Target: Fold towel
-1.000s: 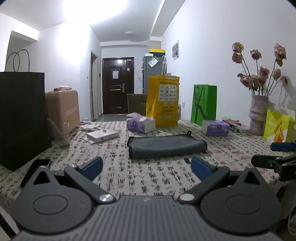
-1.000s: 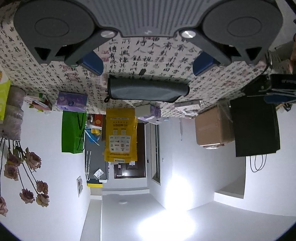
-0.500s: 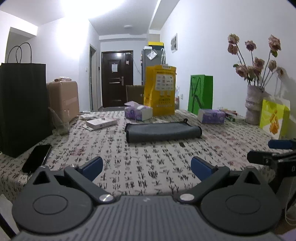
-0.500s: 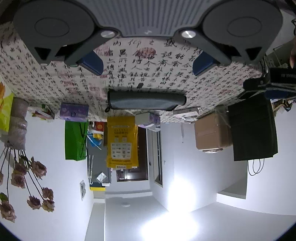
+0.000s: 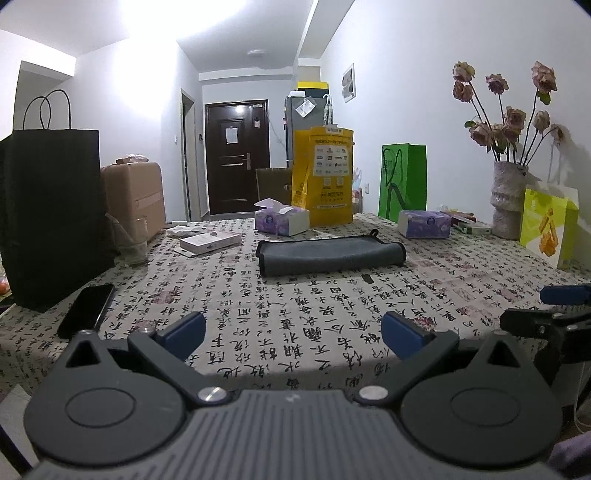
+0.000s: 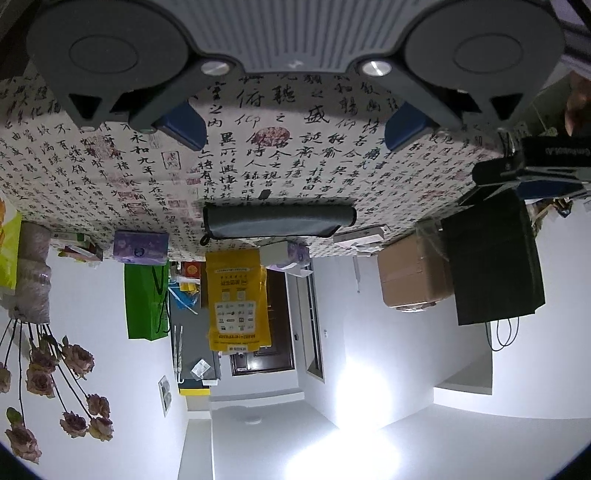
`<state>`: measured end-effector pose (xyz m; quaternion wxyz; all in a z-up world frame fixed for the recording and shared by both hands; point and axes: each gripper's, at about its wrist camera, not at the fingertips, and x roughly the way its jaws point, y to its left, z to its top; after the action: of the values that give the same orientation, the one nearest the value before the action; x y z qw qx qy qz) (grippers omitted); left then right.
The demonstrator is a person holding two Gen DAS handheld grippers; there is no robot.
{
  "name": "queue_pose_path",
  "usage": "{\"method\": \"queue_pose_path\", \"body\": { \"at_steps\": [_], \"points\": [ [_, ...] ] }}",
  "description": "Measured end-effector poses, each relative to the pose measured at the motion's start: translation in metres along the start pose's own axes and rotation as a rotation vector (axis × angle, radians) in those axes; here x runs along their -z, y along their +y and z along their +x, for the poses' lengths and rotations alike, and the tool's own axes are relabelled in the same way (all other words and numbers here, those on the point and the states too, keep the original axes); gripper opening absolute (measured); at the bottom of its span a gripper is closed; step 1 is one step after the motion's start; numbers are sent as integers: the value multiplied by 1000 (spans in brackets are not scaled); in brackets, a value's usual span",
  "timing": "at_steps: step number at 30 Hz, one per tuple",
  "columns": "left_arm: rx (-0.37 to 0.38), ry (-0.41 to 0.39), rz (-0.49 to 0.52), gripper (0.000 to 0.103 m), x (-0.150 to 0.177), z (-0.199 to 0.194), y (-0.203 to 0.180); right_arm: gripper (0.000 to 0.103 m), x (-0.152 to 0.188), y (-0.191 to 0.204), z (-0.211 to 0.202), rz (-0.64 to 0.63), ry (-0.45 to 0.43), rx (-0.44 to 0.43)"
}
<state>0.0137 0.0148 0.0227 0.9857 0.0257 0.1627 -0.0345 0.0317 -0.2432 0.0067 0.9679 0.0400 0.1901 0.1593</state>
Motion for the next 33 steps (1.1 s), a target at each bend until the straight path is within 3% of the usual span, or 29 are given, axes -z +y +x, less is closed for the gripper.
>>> {"method": "queue_pose_path", "body": {
  "at_steps": [33],
  "points": [
    [2,38,-17,103,5,-5,3,103,2,1,-9,6,1,-3]
  ]
}}
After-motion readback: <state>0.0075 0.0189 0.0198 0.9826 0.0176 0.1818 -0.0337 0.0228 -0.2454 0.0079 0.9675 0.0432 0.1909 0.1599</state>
